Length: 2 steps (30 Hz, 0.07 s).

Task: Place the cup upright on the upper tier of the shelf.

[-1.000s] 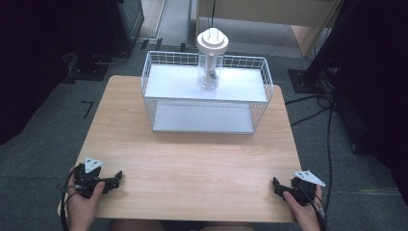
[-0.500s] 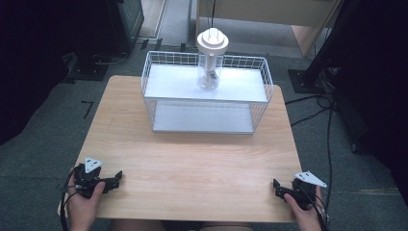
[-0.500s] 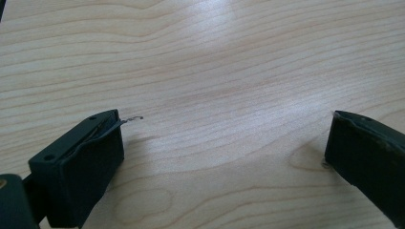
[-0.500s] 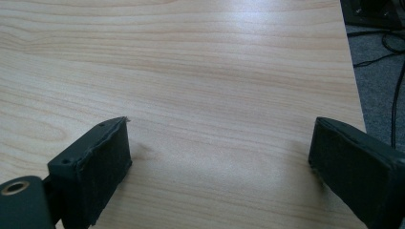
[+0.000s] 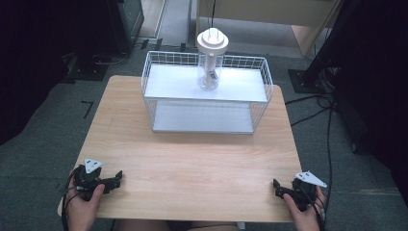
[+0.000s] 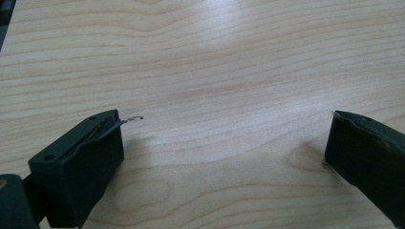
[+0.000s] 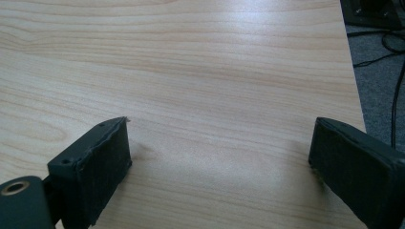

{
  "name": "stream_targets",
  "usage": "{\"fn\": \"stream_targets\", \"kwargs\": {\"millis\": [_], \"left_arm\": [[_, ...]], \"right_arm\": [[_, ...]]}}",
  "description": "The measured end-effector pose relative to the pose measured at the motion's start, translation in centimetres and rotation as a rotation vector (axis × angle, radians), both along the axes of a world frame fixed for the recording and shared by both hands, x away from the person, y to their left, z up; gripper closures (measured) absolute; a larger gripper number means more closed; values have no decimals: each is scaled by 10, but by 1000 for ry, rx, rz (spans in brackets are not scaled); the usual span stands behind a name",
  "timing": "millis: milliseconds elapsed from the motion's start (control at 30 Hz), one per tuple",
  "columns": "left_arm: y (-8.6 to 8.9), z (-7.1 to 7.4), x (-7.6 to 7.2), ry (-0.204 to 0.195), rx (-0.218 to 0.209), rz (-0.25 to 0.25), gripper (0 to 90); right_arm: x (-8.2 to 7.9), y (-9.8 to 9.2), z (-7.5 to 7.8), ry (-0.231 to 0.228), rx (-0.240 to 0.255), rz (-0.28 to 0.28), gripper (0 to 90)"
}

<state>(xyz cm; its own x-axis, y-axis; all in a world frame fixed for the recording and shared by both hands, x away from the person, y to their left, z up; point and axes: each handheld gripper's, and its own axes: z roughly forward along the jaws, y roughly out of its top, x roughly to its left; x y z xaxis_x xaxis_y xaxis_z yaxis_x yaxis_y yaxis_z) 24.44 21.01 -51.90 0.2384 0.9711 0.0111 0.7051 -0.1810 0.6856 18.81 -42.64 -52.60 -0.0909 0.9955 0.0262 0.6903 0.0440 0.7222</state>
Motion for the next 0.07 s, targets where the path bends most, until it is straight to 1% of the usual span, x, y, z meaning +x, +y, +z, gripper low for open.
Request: {"fn": "stream_targets", "kwargs": {"millis": [67], "left_arm": [[0,0,0,0,0,0,0]], "right_arm": [[0,0,0,1,0,0,67]]}}
